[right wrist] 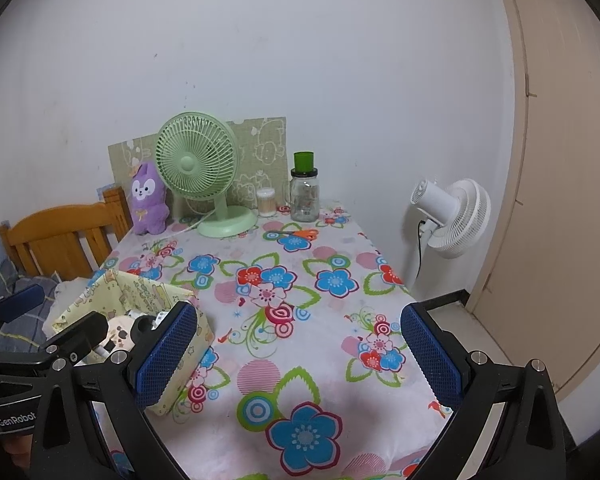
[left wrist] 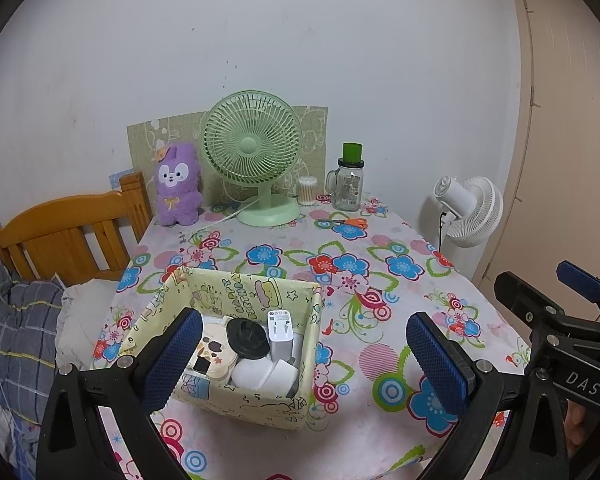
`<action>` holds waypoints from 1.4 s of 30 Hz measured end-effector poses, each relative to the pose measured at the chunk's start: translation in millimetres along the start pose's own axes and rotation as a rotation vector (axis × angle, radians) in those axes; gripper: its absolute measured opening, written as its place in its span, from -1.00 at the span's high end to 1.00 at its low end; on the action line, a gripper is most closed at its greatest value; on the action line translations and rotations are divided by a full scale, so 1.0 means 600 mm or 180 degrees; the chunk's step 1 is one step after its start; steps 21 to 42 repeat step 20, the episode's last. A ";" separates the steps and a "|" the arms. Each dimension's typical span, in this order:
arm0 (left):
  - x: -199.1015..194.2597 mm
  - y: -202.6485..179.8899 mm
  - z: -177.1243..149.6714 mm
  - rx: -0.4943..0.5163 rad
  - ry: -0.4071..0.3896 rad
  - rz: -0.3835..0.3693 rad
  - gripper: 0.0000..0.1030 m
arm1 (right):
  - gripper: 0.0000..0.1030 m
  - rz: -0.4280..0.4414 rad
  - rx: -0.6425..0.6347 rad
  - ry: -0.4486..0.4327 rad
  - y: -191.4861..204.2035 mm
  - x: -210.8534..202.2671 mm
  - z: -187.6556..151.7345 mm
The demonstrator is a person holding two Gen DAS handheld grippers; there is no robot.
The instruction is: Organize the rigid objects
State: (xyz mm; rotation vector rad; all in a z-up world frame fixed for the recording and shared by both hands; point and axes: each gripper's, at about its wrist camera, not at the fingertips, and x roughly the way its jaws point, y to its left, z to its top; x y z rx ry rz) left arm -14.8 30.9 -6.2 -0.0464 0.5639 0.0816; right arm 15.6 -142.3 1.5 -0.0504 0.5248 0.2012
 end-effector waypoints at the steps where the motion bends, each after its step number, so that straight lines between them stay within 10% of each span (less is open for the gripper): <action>1: 0.000 -0.001 0.000 0.0001 -0.0003 0.0003 -1.00 | -0.99 0.0002 -0.0002 0.0004 0.000 0.002 0.000; 42: 0.000 0.005 0.000 -0.0021 -0.0013 0.0019 -1.00 | -0.99 -0.0010 -0.0016 -0.0014 0.006 0.012 0.001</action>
